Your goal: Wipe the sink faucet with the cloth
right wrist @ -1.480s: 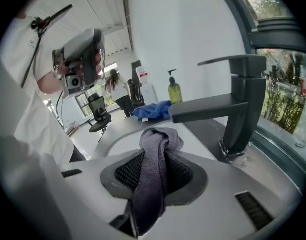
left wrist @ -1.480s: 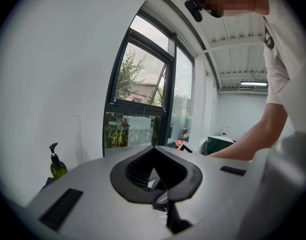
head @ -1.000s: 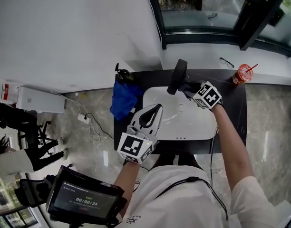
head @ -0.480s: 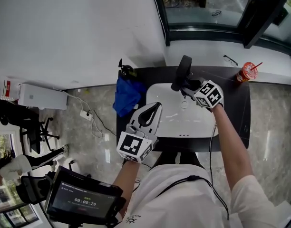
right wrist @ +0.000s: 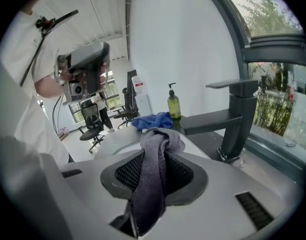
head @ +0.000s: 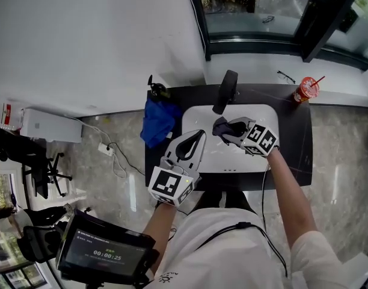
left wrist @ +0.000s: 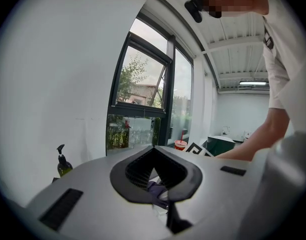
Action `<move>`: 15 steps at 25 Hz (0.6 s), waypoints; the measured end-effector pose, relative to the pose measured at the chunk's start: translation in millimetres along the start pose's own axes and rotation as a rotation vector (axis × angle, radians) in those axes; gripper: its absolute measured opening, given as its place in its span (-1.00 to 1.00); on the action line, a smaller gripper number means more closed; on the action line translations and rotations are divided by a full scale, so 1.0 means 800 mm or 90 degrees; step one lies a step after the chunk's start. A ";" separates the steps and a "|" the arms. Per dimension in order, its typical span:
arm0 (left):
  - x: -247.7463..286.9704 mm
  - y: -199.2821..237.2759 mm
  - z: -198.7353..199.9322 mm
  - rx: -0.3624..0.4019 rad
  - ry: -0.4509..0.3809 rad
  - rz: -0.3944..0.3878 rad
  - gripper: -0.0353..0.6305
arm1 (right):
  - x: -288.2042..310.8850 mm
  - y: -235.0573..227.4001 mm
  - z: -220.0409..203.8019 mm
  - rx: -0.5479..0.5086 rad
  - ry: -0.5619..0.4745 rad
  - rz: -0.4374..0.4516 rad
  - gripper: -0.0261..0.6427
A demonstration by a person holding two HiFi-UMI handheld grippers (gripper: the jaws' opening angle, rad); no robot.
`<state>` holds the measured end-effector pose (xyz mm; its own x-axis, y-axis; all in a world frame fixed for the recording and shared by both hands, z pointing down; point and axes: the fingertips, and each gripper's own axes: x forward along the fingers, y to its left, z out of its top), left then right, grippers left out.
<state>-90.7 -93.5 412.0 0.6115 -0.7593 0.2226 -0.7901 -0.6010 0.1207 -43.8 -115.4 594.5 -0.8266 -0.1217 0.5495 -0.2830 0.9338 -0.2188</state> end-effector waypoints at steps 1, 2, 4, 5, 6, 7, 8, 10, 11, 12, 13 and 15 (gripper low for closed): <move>-0.003 -0.003 0.003 0.002 -0.004 -0.002 -0.91 | -0.011 0.011 0.003 -0.011 -0.003 -0.015 -0.58; -0.006 -0.005 0.005 0.003 -0.008 -0.005 -0.91 | -0.025 0.021 0.005 -0.019 -0.008 -0.035 -0.58; -0.009 -0.007 0.007 0.005 -0.012 -0.009 -0.91 | -0.058 0.035 0.008 -0.019 -0.024 -0.083 -0.58; -0.009 -0.007 0.008 0.005 -0.014 -0.012 -0.91 | -0.076 0.040 0.008 -0.009 -0.038 -0.111 -0.58; -0.006 -0.007 0.009 0.006 -0.016 -0.018 -0.91 | -0.094 0.042 0.007 0.003 -0.052 -0.141 -0.58; -0.002 -0.009 0.010 0.007 -0.018 -0.027 -0.91 | -0.114 0.044 0.004 0.016 -0.062 -0.174 -0.58; 0.003 -0.013 0.011 0.009 -0.021 -0.038 -0.91 | -0.133 0.045 -0.002 0.026 -0.068 -0.210 -0.58; 0.012 -0.030 0.015 0.012 -0.027 -0.064 -0.91 | -0.172 0.054 -0.019 0.045 -0.075 -0.282 -0.58; 0.014 -0.040 0.017 0.014 -0.032 -0.077 -0.91 | -0.191 0.060 -0.028 0.054 -0.079 -0.316 -0.58; 0.018 -0.051 0.020 0.016 -0.036 -0.091 -0.91 | -0.209 0.064 -0.038 0.063 -0.083 -0.349 -0.58; 0.022 -0.062 0.022 0.019 -0.040 -0.106 -0.91 | -0.227 0.067 -0.049 0.074 -0.087 -0.383 -0.58; 0.031 -0.083 0.024 0.025 -0.043 -0.140 -0.91 | -0.260 0.069 -0.074 0.104 -0.094 -0.454 -0.58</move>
<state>-22.6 -77.2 390.9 0.7716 -0.6228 0.1295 -0.6357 -0.7624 0.1208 141.1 -18.4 516.1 -0.4689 -0.7335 0.4920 -0.8340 0.5511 0.0267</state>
